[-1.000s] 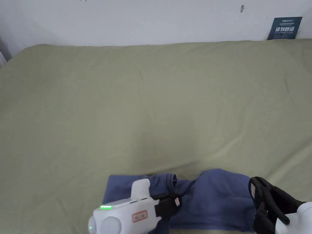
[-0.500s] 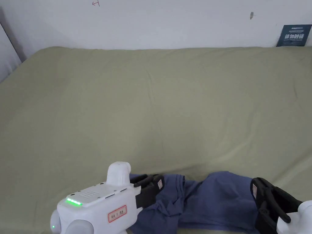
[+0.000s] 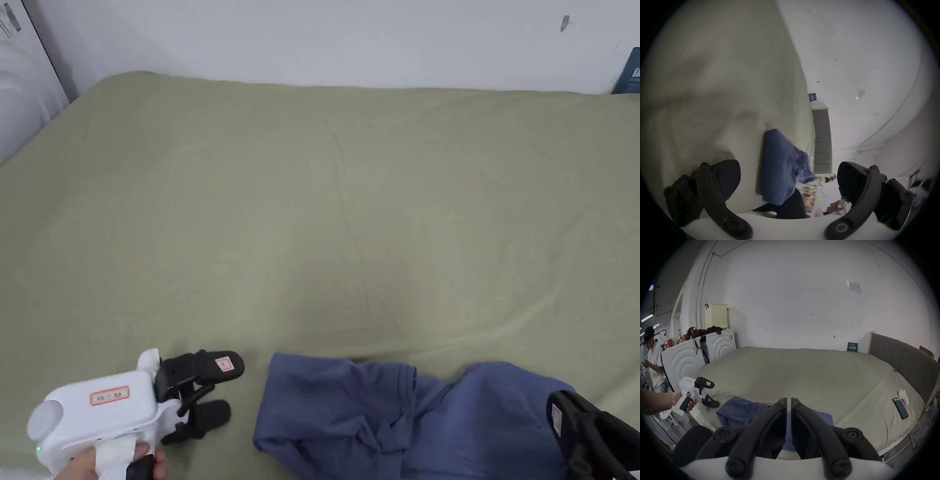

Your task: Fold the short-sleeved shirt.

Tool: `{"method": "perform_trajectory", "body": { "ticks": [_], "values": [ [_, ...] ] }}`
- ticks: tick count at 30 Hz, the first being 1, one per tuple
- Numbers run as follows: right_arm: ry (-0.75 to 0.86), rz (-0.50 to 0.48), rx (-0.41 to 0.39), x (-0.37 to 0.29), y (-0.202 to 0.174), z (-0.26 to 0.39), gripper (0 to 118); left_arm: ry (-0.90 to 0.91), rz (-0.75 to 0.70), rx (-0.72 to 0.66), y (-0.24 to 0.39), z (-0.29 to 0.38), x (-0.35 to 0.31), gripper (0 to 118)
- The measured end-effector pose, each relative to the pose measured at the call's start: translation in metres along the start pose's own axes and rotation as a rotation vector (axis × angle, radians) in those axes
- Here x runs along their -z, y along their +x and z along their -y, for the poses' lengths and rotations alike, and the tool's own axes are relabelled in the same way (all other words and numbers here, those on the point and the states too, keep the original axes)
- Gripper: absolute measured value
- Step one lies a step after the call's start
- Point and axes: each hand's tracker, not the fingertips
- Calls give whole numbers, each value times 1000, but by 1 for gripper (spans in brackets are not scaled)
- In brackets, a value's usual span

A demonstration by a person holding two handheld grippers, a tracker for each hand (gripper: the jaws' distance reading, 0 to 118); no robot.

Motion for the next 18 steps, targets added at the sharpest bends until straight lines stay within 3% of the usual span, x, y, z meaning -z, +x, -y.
{"method": "perform_trajectory", "body": {
  "ticks": [3,6,7,8,9,10,12,18],
  "values": [
    [-8,-1,-5,7,-4,-3,8,-62,181,58,7,10,32,118],
    [-17,-1,-1,14,-8,-4,8,-90,162,43,7,23,74,114],
    [-21,-3,2,16,-10,-5,8,-74,146,61,12,26,79,105],
    [-24,-4,1,17,-12,-5,8,-46,115,49,11,26,82,83],
    [-25,-6,0,18,-13,-5,8,-18,40,6,7,27,86,32],
    [-27,-12,-2,18,-14,-5,8,3,-50,-37,-2,29,91,13],
    [-30,-21,-13,18,-17,-5,8,33,51,-20,37,63,74,13],
    [-23,-25,-14,10,-13,-6,8,189,-214,88,54,46,30,11]
  ]
}}
